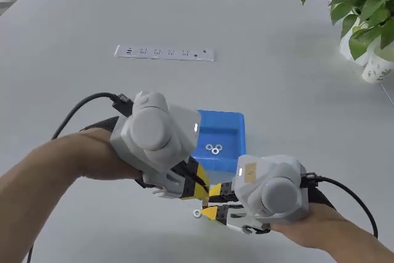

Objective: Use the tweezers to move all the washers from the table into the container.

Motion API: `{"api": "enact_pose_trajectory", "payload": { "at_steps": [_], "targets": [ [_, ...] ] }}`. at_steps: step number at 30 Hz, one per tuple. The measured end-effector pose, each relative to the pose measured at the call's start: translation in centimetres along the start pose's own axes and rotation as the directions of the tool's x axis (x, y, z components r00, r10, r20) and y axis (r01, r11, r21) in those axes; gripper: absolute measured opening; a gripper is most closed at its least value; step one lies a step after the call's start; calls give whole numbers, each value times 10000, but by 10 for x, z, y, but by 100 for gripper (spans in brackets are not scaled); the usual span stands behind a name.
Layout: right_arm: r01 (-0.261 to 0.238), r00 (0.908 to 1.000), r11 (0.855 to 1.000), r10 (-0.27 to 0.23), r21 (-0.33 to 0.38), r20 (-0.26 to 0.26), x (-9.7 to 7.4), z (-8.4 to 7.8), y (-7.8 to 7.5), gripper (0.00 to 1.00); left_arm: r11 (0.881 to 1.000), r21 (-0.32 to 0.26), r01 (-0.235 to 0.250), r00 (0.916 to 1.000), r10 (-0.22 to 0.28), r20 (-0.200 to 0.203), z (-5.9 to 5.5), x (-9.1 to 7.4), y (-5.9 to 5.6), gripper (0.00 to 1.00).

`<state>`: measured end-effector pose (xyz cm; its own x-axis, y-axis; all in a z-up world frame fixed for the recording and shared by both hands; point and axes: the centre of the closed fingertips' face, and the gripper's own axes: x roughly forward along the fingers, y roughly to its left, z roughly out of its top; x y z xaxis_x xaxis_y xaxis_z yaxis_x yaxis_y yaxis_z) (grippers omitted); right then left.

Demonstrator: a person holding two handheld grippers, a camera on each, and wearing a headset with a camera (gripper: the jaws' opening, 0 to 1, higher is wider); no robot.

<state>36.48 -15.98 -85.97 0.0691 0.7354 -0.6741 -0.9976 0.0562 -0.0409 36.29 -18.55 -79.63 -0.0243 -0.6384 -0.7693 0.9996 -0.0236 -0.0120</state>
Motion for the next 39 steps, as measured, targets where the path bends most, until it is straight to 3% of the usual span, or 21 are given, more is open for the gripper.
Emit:
{"api": "enact_pose_trajectory", "payload": {
  "at_steps": [39],
  "targets": [
    [-123,9998,9990,129,436,-121,2,-3,-1,10,9995,-264,194,9996,-189,191,0,2,3,6]
  ]
}}
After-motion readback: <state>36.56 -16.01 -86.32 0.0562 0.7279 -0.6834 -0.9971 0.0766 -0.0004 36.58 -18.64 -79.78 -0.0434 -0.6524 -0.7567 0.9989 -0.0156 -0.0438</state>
